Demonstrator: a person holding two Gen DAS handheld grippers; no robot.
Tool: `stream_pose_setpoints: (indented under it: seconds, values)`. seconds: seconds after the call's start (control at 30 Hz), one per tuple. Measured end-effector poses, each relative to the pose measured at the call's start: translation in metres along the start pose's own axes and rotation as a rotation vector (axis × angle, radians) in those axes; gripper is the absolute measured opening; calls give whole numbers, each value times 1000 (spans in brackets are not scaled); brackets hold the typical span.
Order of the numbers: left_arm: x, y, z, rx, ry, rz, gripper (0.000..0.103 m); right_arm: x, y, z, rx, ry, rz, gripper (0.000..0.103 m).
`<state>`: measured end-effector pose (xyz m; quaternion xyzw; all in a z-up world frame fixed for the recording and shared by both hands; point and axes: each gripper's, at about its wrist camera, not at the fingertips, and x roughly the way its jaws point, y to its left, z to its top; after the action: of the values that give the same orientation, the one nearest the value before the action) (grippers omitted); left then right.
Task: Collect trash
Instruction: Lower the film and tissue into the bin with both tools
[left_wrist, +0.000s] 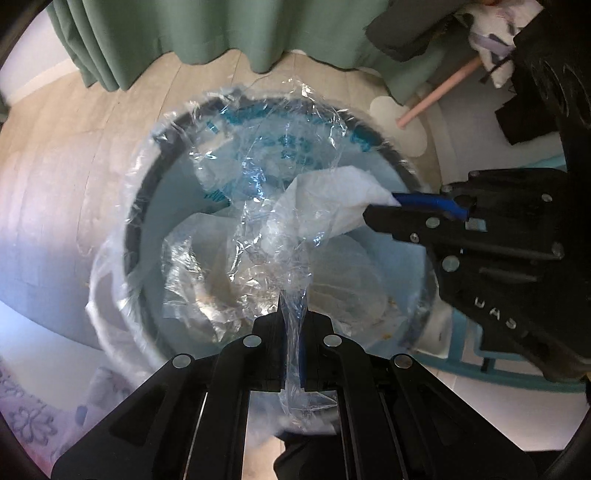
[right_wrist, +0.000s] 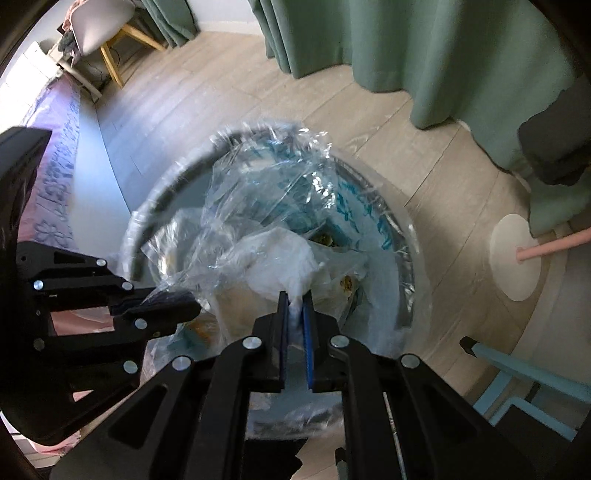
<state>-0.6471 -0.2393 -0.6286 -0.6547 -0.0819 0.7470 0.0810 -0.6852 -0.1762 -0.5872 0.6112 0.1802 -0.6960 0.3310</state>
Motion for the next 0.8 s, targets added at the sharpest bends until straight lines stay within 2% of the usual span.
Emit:
stream_pose_setpoints:
  seconds: [0.3,0.8]
  values:
    - [48,14,13,-14,43,13,2,55,-5,0,-75,66,-17,9]
    - [72,28,7,-27,54,21,2,69,-3,-7,-168,75,-29,9]
